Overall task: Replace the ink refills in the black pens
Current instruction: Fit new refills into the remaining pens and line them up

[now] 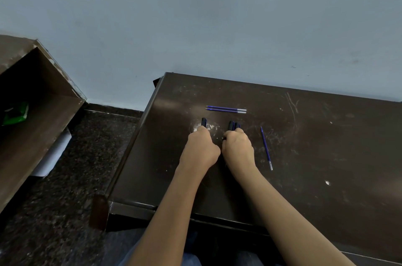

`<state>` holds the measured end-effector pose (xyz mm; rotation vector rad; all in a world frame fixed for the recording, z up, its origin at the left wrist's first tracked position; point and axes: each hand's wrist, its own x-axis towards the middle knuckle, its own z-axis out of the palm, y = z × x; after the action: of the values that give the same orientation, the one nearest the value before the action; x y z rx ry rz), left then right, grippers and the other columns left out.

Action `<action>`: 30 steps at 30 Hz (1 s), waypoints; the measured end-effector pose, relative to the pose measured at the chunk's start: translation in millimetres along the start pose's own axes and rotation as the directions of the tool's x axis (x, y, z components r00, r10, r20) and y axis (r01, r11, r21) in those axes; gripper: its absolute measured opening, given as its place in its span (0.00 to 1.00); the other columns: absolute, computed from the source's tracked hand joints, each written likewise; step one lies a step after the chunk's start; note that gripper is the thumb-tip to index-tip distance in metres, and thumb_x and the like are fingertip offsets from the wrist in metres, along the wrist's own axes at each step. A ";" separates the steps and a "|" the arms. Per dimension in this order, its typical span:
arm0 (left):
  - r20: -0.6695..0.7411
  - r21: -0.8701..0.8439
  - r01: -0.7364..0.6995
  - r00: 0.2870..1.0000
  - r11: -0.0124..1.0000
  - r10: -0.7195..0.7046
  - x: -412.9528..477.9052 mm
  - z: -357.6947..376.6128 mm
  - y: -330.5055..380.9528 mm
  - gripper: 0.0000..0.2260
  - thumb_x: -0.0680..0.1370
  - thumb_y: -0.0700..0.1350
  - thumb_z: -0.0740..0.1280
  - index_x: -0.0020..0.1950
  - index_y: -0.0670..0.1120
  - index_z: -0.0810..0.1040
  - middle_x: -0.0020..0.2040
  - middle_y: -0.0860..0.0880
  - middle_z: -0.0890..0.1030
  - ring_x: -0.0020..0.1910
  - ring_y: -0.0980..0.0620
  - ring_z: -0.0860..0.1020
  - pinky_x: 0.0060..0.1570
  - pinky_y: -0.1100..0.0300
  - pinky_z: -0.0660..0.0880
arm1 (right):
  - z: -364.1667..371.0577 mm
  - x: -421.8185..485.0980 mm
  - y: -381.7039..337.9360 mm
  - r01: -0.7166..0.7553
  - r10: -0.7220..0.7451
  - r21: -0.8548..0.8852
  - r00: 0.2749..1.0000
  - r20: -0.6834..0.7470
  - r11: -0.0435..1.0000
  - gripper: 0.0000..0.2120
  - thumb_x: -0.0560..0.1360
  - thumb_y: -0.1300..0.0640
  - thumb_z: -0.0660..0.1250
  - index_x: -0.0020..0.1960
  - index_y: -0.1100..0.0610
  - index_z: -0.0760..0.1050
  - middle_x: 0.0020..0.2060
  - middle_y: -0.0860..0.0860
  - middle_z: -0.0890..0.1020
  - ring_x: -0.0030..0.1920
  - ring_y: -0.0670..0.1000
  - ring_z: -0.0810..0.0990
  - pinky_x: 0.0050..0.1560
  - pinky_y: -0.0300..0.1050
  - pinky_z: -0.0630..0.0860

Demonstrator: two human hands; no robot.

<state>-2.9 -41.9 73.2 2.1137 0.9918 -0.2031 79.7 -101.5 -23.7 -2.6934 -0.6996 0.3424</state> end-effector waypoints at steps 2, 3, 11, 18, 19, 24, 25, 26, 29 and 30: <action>-0.005 0.006 0.000 1.000 1.000 0.000 0.1 0.0 -0.3 0.18 0.79 0.37 0.60 0.69 0.43 0.67 0.61 0.44 0.74 0.44 0.54 0.70 0.46 0.65 0.69 | 0.2 0.1 0.4 0.002 -0.002 0.001 1.000 -0.009 1.000 0.11 0.76 0.66 0.61 0.57 0.63 0.77 0.53 0.57 0.75 0.54 0.58 0.77 0.51 0.54 0.79; -0.006 0.008 0.001 1.000 1.000 -0.001 0.3 0.0 -0.4 0.18 0.79 0.37 0.60 0.68 0.43 0.67 0.60 0.44 0.74 0.44 0.54 0.70 0.46 0.65 0.69 | 0.0 -0.1 0.5 0.003 -0.003 0.004 1.000 -0.014 1.000 0.11 0.77 0.66 0.61 0.57 0.63 0.77 0.53 0.58 0.75 0.54 0.58 0.76 0.51 0.53 0.78; -0.004 -0.008 0.038 0.999 0.999 -0.038 0.5 -1.3 -0.8 0.19 0.78 0.36 0.61 0.68 0.43 0.67 0.60 0.44 0.76 0.53 0.51 0.75 0.52 0.61 0.71 | -2.1 0.0 1.2 0.002 -0.002 0.011 1.000 -0.020 1.000 0.11 0.77 0.65 0.62 0.57 0.62 0.77 0.53 0.58 0.76 0.54 0.57 0.77 0.52 0.53 0.79; -0.011 -0.009 0.051 0.999 0.999 -0.051 1.1 -1.6 -1.5 0.20 0.77 0.36 0.61 0.69 0.43 0.66 0.61 0.44 0.76 0.55 0.50 0.76 0.51 0.62 0.71 | -3.9 -1.3 1.1 0.001 -0.001 -0.002 1.000 -0.019 1.000 0.10 0.77 0.66 0.62 0.56 0.62 0.76 0.54 0.58 0.75 0.54 0.57 0.77 0.51 0.52 0.79; -0.016 -0.008 0.055 0.998 0.998 -0.055 1.3 -1.5 -1.8 0.20 0.77 0.36 0.61 0.69 0.43 0.66 0.61 0.44 0.76 0.55 0.50 0.76 0.51 0.61 0.71 | -3.7 -1.3 0.5 0.005 -0.004 0.013 1.000 -0.029 1.000 0.10 0.77 0.65 0.61 0.57 0.62 0.76 0.54 0.58 0.75 0.54 0.57 0.76 0.51 0.52 0.78; -0.070 0.007 0.063 0.996 0.998 -0.062 0.9 -2.5 -2.4 0.19 0.78 0.38 0.61 0.69 0.43 0.67 0.62 0.43 0.75 0.51 0.49 0.75 0.48 0.60 0.71 | 2.0 -3.3 -7.9 0.205 -0.186 0.246 0.978 -0.099 0.947 0.16 0.76 0.62 0.62 0.63 0.57 0.74 0.54 0.57 0.74 0.56 0.55 0.74 0.53 0.49 0.75; -0.085 0.012 0.067 0.994 0.998 -0.066 0.7 -2.8 -2.7 0.18 0.78 0.39 0.61 0.68 0.43 0.67 0.61 0.43 0.75 0.53 0.48 0.76 0.50 0.57 0.72 | 5.2 -4.2 -10.4 0.253 -0.246 0.266 0.967 -0.060 0.930 0.17 0.76 0.61 0.63 0.64 0.55 0.74 0.54 0.56 0.73 0.56 0.55 0.72 0.55 0.49 0.74; -0.098 0.015 0.074 0.993 0.997 -0.073 0.3 -3.1 -3.2 0.18 0.78 0.40 0.61 0.68 0.43 0.67 0.61 0.43 0.75 0.56 0.46 0.76 0.53 0.55 0.73 | 10.0 -4.8 -12.3 0.294 -0.301 0.261 0.954 -0.015 0.919 0.17 0.75 0.61 0.64 0.63 0.53 0.74 0.54 0.56 0.73 0.55 0.55 0.71 0.55 0.49 0.73; -0.121 0.012 0.097 0.988 0.995 -0.095 -0.5 -4.7 -4.2 0.16 0.78 0.41 0.61 0.67 0.43 0.68 0.61 0.42 0.75 0.59 0.44 0.75 0.58 0.50 0.74 | 24.5 -8.3 -15.4 0.377 -0.392 0.137 0.914 0.104 0.916 0.09 0.76 0.60 0.62 0.55 0.56 0.76 0.50 0.56 0.74 0.52 0.56 0.72 0.57 0.51 0.74; -0.121 0.011 0.102 0.988 0.995 -0.100 -0.3 -4.9 -4.6 0.16 0.78 0.40 0.62 0.66 0.43 0.68 0.61 0.42 0.75 0.59 0.44 0.75 0.59 0.50 0.73 | 26.4 -9.9 -16.3 0.384 -0.393 0.093 0.910 0.129 0.919 0.09 0.77 0.60 0.61 0.55 0.57 0.76 0.51 0.56 0.75 0.52 0.56 0.73 0.58 0.51 0.74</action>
<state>-7.2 -36.8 74.1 2.1132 1.1734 -0.1363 56.2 -86.3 -40.2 -2.4070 -1.2202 0.4507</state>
